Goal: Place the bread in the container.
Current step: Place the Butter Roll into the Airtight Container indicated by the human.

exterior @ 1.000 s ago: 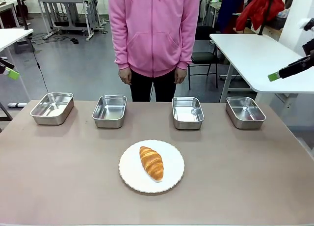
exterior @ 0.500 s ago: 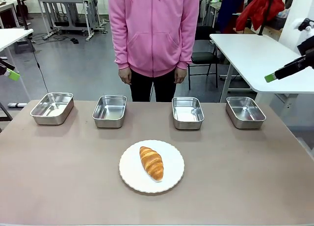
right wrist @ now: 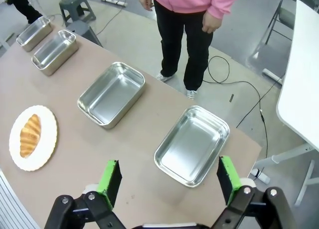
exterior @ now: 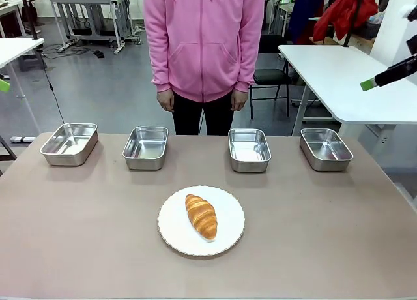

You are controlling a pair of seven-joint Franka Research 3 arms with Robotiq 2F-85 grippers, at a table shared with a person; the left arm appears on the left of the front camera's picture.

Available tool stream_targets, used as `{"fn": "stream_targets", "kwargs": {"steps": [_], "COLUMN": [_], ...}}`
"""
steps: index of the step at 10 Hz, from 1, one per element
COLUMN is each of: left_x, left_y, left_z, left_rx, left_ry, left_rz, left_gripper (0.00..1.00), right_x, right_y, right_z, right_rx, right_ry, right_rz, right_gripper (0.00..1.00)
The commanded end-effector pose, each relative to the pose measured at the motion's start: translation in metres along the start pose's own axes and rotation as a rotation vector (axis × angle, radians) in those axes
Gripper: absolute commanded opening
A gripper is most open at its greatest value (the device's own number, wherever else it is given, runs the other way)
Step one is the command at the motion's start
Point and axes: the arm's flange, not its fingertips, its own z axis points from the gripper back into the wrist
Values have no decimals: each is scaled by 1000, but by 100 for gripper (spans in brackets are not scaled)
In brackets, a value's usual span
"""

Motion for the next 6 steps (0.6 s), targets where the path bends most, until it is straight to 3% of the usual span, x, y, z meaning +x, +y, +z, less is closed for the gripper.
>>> {"fn": "stream_targets", "kwargs": {"steps": [1, 6], "left_x": [-6, -5], "left_y": [7, -15], "left_z": [9, 26], "left_rx": [-24, -48], "left_ry": [-74, -192], "left_rz": [-2, 17], "left_gripper": [100, 100], "right_x": [0, 4], "right_y": [-8, -4], "right_z": [-5, 5], "right_rx": [48, 50], "right_ry": [-38, -75], "right_rz": [19, 32], "right_gripper": [100, 100]}}
